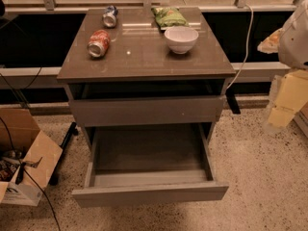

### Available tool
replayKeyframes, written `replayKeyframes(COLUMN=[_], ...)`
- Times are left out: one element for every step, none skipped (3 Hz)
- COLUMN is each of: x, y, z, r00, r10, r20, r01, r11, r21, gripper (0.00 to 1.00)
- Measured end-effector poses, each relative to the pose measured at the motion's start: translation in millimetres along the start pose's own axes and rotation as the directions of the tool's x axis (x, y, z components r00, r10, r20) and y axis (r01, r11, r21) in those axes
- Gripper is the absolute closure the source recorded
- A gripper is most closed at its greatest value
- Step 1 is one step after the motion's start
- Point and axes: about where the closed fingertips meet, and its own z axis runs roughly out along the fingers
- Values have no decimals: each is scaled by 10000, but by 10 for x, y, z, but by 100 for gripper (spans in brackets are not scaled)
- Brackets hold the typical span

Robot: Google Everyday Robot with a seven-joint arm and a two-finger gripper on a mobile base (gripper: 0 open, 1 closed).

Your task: Close middle drawer

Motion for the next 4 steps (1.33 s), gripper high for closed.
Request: replayKeyframes(x=[-4, -14, -10, 94], y=[-2, -7, 47, 43], z=[-7, -28, 215, 616], r00=[10000, 10000, 9991, 9976], r10=[-3, -15, -424, -615], r20=[10, 33, -30, 306], r01=[3, 15, 425, 611], r11=[10000, 9999, 9989, 9980], r21=[33, 126, 195, 143], gripper=[2, 24, 47, 70])
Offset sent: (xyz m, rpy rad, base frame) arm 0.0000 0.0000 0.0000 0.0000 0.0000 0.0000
